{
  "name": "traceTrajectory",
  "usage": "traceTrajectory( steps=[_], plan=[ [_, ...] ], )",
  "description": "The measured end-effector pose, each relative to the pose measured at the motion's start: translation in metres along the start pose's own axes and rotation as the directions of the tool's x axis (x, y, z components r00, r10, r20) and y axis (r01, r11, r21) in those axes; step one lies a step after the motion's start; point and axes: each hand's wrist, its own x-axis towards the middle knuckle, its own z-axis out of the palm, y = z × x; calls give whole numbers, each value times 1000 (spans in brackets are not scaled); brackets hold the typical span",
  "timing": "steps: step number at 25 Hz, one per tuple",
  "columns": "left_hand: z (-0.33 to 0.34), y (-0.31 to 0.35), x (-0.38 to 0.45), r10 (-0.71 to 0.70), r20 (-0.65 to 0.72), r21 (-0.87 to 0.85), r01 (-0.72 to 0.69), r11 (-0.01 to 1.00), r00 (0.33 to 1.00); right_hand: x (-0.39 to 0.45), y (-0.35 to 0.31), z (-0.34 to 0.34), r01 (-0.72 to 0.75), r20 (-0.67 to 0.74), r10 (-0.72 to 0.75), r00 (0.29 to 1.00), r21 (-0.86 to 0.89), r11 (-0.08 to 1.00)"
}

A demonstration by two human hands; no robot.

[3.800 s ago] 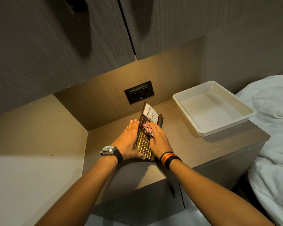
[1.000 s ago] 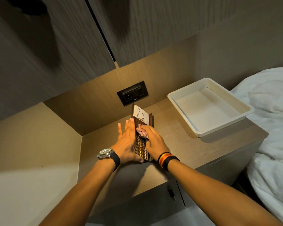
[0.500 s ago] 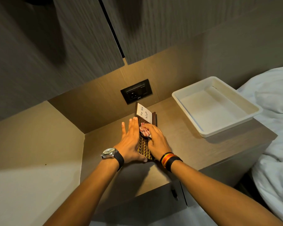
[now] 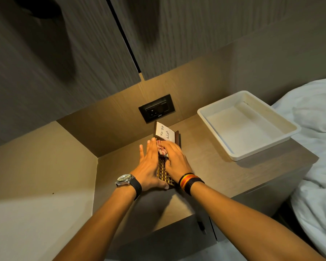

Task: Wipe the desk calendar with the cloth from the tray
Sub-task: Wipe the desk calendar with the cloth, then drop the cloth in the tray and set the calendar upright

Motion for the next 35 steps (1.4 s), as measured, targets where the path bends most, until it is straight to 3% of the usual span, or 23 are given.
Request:
traceTrajectory(
  steps=[2, 6, 11, 15, 19, 23, 27, 33, 35],
  plan=[
    [-1, 5, 3, 15, 9, 10, -15, 1000, 1000, 11, -7, -2, -76, -31, 76, 997, 15, 997],
    [2, 4, 4, 5, 8, 11, -5, 1000, 1000, -17, 9, -7, -29, 46, 28, 999, 5, 1000],
    [-1, 10, 14, -7, -3, 47, 7, 999, 1000, -10, 13, -16, -136, 25, 135, 990, 3, 991],
    [0, 12, 12, -38, -2, 73, 38, 997, 999, -18, 12, -34, -64, 160, 59, 985, 29, 998],
    [-4, 22, 13, -109, -44, 206, 116, 972, 993, -5, 4, -80, -21, 6, 21, 1000, 93, 995],
    [-7, 55, 33, -62, -159, 238, 99, 966, 985, 23, 30, -148, -19, -34, 10, 999, -246, 969],
    [19, 120, 71, 0, -151, 139, 21, 990, 988, 36, 70, -209, 20, 143, 67, 987, -534, 845],
    [68, 185, 116, -23, -83, 61, 29, 998, 996, 44, 129, -237, -17, 160, 174, 972, -688, 725],
    [81, 193, 124, -60, -51, 49, 63, 997, 997, 46, 145, -233, -65, 210, 312, 927, -728, 683]
  ],
)
